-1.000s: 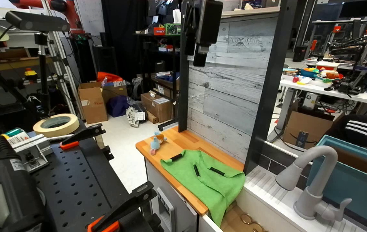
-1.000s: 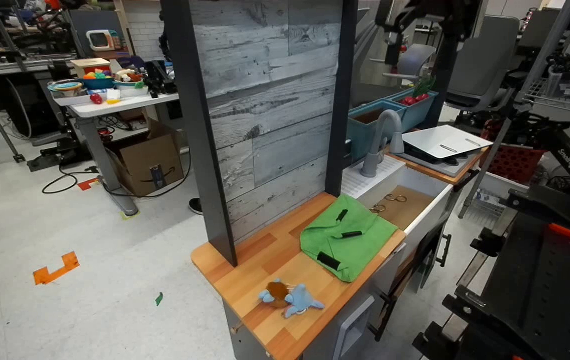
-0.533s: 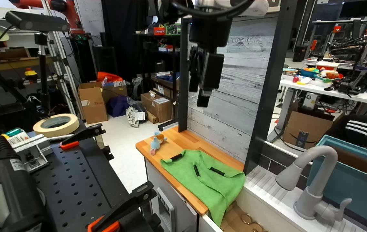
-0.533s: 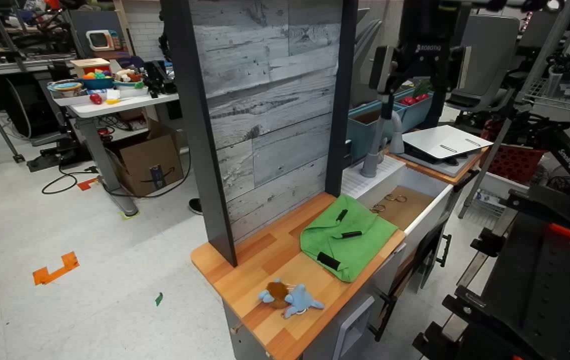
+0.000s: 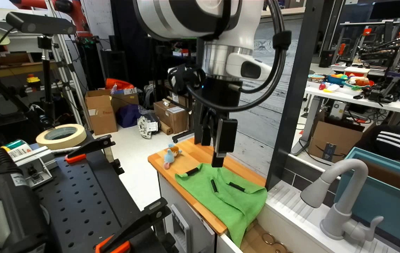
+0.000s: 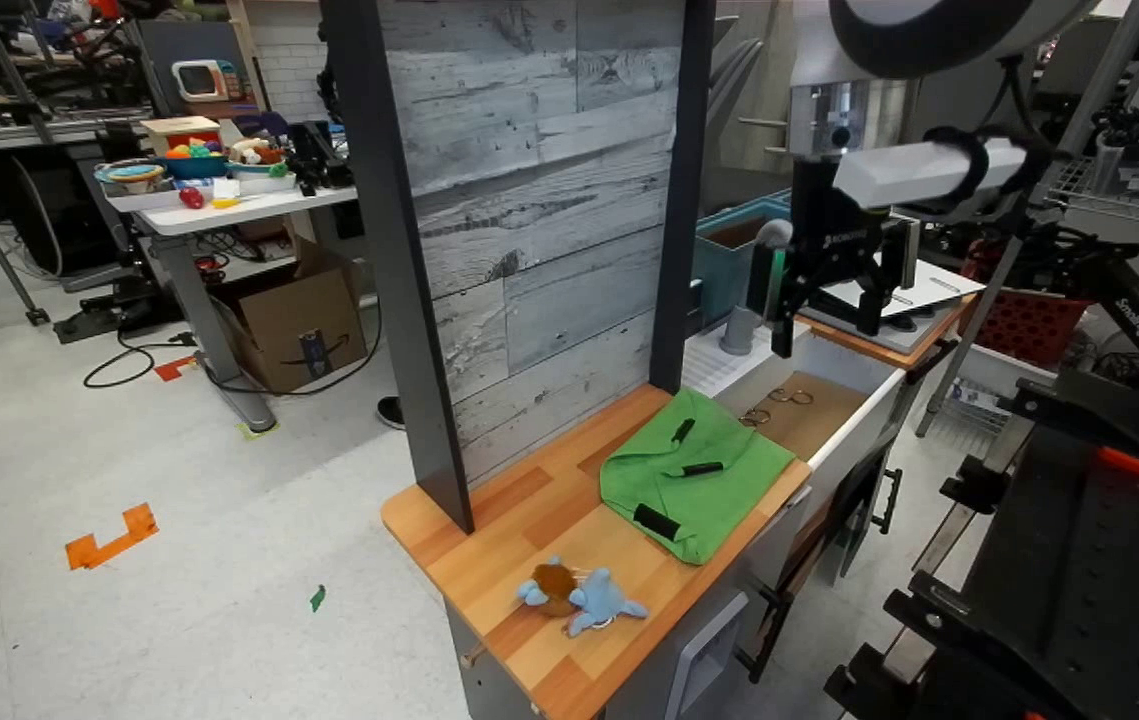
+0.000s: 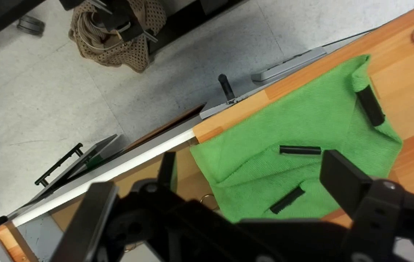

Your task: Slide the green cloth to the left

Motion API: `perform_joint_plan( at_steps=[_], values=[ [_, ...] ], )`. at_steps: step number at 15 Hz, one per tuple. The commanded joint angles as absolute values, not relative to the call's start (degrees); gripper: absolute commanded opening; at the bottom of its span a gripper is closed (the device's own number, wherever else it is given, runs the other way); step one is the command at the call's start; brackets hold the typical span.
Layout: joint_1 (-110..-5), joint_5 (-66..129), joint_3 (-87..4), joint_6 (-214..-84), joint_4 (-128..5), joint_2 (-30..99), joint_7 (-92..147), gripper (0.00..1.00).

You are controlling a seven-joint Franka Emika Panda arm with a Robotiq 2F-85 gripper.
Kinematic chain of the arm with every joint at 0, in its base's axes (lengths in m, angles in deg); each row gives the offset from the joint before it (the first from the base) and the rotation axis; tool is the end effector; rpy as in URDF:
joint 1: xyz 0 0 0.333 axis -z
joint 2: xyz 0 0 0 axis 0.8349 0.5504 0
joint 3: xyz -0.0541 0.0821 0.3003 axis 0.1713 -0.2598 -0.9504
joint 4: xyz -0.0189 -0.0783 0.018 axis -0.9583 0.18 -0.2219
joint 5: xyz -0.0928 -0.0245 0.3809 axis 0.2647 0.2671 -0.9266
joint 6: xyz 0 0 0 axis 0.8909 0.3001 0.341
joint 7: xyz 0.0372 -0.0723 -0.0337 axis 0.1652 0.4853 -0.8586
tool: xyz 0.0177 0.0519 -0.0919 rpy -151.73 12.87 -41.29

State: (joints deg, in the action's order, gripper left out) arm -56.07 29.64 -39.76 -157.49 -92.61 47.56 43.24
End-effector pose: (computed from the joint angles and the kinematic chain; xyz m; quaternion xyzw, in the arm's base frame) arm 0.5397 -0.0616 0.1432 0.9707 -0.2226 -0.0813 0.0389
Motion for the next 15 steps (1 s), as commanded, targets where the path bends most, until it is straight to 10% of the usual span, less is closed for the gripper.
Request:
perform_joint_plan(
  at_steps=[1, 15],
  values=[
    [-57.8, 30.3, -38.8, -161.2, -91.4, 51.7, 42.9, 1.00],
    [-60.5, 29.6, -38.4, -168.8, -77.3, 69.2, 40.8, 1.00]
  ],
)
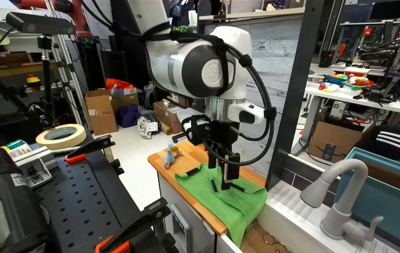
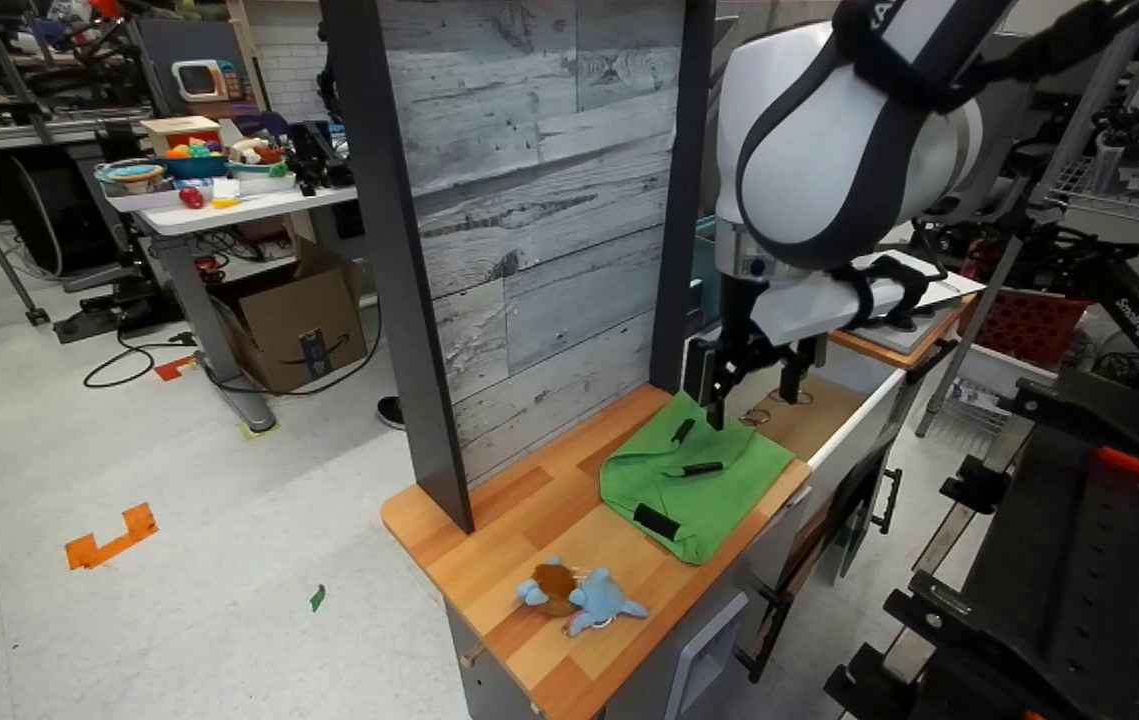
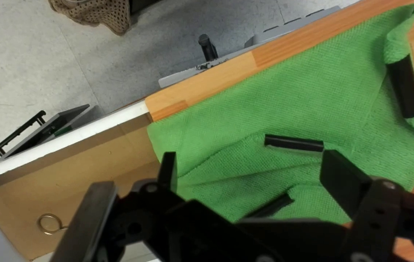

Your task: Slide the green cloth to the left

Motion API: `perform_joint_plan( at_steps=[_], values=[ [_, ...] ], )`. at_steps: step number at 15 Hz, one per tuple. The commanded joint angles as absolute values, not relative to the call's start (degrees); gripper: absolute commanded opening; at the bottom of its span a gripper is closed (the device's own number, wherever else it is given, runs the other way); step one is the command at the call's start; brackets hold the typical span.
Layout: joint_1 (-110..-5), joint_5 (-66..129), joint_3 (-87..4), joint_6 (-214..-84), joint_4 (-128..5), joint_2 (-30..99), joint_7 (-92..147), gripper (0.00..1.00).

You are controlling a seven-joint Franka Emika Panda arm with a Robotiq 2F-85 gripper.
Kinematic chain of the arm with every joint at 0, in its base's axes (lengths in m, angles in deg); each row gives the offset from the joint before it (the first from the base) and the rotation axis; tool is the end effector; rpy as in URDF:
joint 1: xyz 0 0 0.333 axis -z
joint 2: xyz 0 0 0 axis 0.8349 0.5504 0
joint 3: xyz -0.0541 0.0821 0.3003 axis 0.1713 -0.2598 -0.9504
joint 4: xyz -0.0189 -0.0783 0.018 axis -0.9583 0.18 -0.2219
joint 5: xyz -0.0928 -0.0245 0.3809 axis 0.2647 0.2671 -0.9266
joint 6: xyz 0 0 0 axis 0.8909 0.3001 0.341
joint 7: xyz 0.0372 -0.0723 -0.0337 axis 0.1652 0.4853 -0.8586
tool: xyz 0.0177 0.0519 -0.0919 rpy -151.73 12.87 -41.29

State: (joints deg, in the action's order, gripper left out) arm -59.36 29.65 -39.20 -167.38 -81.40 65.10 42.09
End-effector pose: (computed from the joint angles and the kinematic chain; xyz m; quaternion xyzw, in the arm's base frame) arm 0.5751 -0.0384 0.0442 0.9815 -0.1788 -0.0470 0.0506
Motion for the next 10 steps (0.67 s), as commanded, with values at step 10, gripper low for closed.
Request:
perform_joint_plan(
  at_steps=[10],
  values=[
    [-60.8, 28.6, -38.7, -167.3, -73.0, 73.8, 40.0, 1.00]
  ],
)
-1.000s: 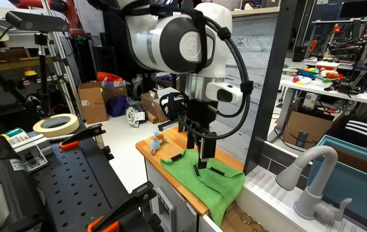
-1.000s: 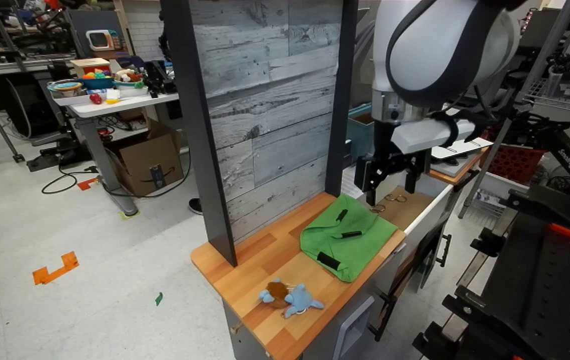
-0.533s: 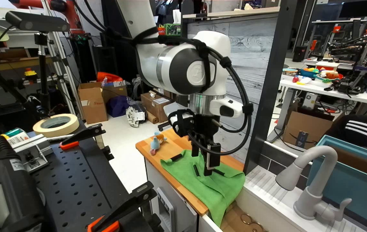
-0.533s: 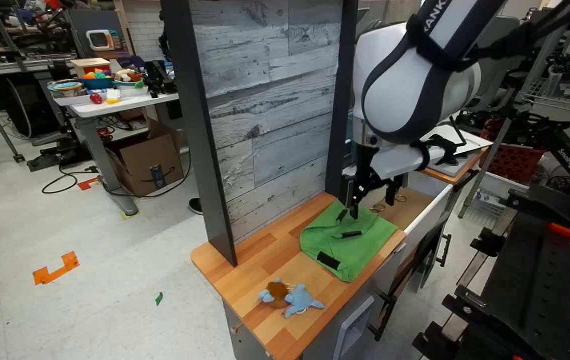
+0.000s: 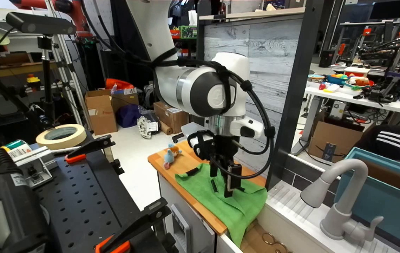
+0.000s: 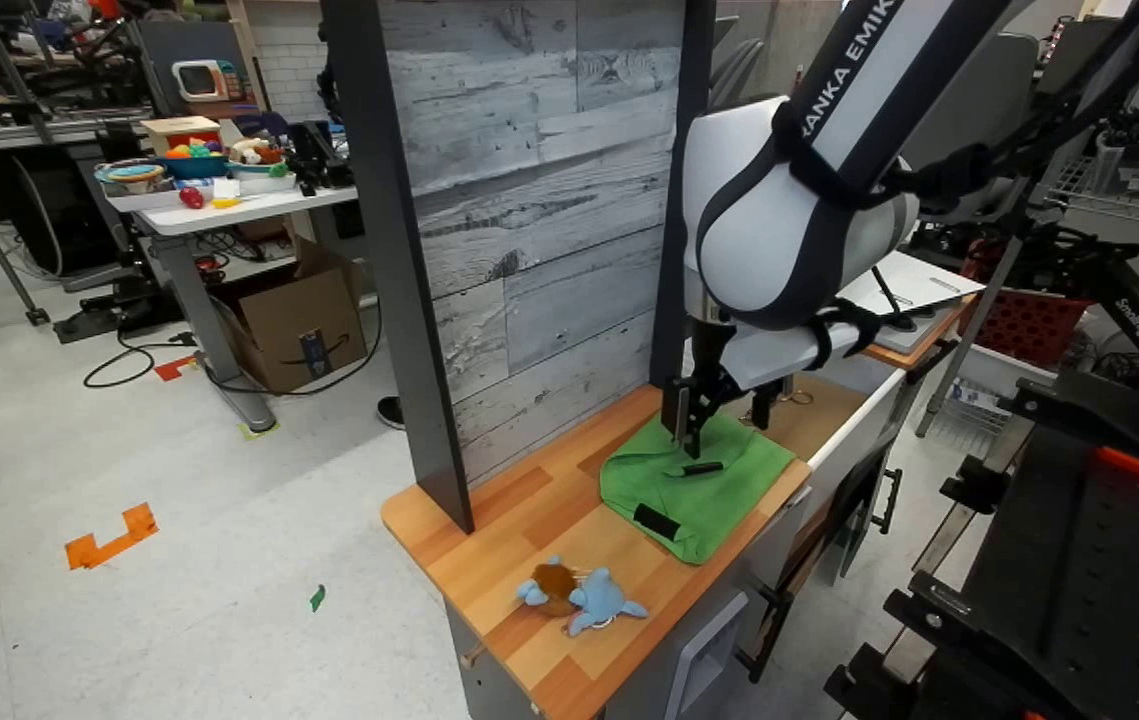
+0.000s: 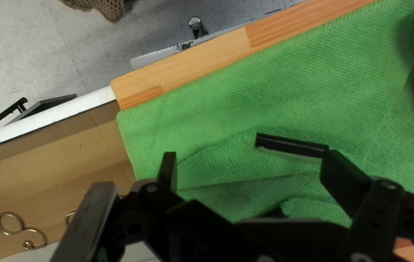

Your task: Slide the green cloth to the left

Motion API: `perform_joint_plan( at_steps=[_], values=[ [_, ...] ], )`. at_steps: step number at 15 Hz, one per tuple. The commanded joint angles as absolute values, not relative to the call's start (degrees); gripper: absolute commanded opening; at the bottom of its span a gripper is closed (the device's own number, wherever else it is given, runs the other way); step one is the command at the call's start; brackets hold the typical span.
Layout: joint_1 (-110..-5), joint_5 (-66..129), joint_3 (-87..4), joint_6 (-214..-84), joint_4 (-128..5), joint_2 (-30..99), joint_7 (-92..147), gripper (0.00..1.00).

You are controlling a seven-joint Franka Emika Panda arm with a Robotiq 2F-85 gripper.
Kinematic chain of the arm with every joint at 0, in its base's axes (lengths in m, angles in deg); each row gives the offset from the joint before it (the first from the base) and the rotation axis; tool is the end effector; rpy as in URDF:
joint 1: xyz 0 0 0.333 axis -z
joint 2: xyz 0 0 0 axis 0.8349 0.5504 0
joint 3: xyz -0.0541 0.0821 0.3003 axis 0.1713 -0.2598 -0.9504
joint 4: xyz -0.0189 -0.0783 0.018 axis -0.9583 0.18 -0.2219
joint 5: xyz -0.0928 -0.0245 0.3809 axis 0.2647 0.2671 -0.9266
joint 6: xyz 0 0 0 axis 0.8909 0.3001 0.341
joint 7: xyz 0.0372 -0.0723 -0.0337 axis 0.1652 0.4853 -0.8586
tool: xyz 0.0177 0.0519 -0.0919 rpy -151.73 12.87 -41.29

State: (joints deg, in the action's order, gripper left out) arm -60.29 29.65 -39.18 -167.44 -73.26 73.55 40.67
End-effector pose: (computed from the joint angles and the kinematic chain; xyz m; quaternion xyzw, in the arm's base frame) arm 0.5934 -0.0291 -0.0008 0.9855 -0.1529 -0.0484 0.0561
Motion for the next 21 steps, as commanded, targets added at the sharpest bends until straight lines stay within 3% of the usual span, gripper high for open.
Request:
perform_joint_plan(
  at_steps=[1, 21],
  values=[
    [-60.8, 28.6, -38.7, -167.3, -72.9, 73.8, 40.0, 1.00],
    [-60.2, 28.0, -39.9, -166.8, -68.7, 77.3, 39.3, 1.00]
  ],
)
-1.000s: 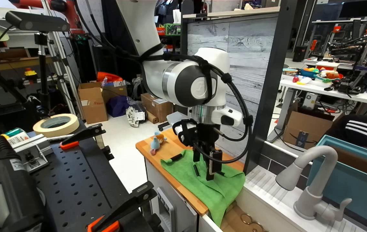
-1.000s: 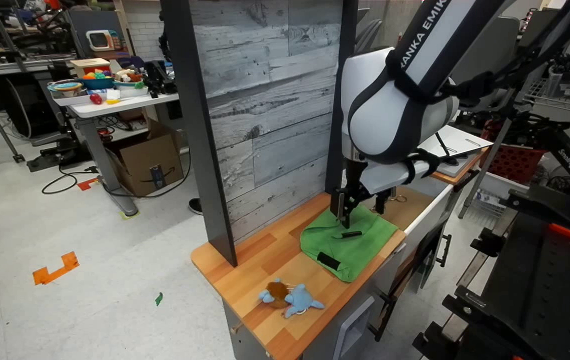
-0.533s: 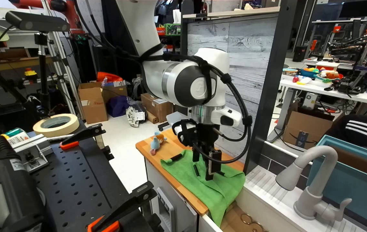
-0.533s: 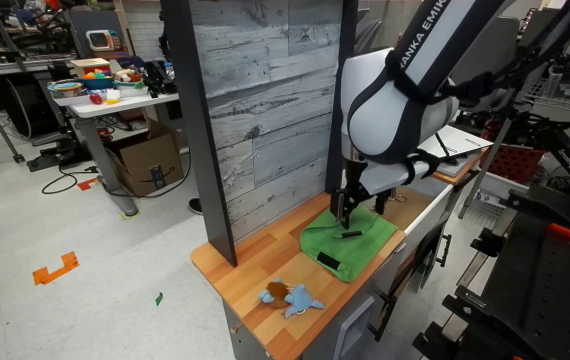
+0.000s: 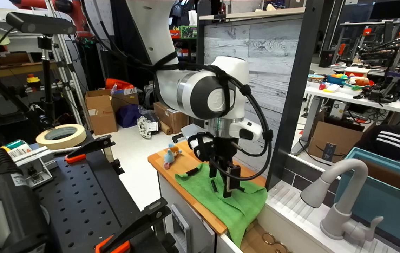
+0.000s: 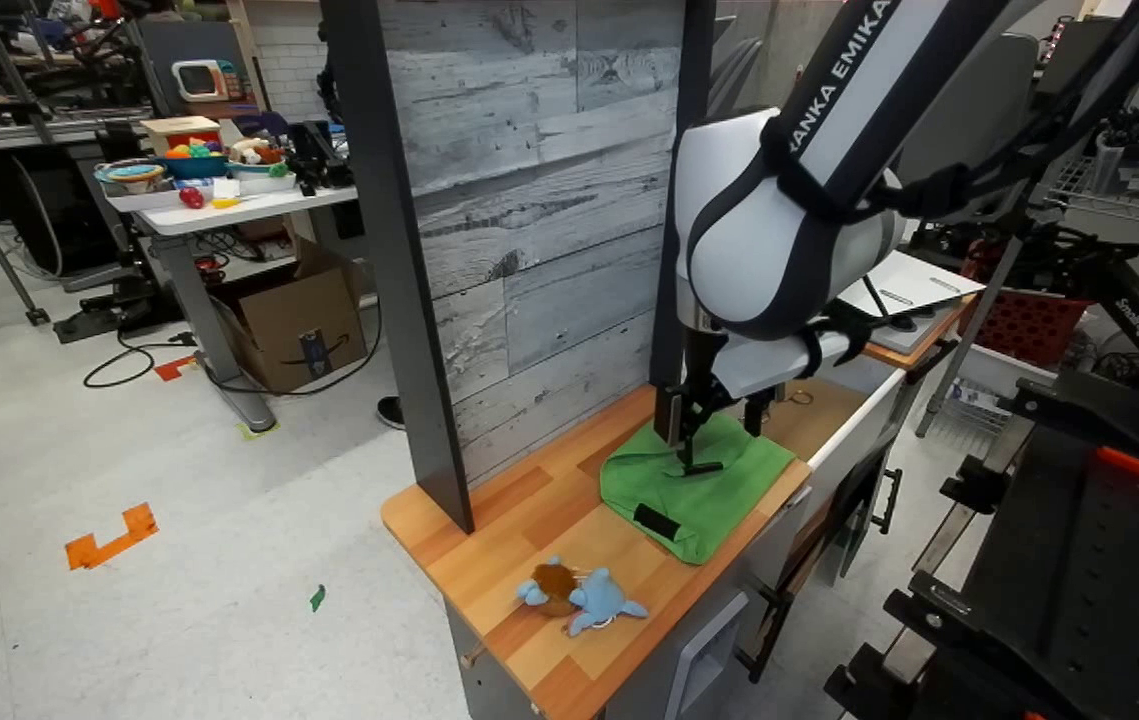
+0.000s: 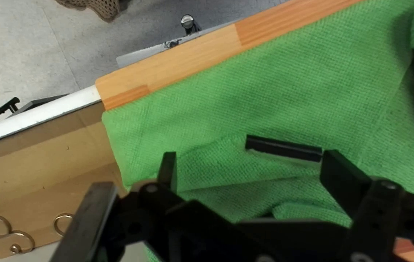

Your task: Slide the green cloth to the left

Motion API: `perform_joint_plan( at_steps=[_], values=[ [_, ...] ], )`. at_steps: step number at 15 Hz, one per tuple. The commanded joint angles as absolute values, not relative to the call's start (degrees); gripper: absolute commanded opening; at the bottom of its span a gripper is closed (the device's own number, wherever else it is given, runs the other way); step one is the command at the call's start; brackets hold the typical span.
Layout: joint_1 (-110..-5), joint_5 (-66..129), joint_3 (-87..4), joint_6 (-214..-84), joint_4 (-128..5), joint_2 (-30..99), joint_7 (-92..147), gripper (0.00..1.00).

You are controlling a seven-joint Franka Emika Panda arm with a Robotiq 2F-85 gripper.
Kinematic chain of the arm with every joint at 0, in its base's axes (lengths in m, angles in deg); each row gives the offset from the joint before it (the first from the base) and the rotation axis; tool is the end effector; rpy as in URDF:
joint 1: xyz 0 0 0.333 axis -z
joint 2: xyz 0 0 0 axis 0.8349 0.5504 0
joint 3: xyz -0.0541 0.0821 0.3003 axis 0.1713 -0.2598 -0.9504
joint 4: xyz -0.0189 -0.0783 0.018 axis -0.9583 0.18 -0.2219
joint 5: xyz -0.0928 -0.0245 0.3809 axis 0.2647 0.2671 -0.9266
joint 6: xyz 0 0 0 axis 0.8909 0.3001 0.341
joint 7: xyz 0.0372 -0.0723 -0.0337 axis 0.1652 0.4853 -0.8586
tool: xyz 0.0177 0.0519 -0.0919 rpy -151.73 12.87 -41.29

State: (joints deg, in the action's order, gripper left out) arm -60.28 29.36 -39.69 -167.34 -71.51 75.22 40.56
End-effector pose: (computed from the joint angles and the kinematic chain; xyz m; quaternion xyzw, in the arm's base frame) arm 0.5970 -0.0237 -0.0099 0.9860 -0.1505 -0.0491 0.0525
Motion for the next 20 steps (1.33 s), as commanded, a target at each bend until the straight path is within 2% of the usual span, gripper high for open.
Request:
perform_joint_plan(
  at_steps=[1, 20],
  values=[
    [-60.3, 28.1, -39.8, -166.8, -68.3, 77.8, 39.4, 1.00],
    [-62.9, 27.9, -39.9, -166.3, -55.2, 87.7, 41.6, 1.00]
  ],
)
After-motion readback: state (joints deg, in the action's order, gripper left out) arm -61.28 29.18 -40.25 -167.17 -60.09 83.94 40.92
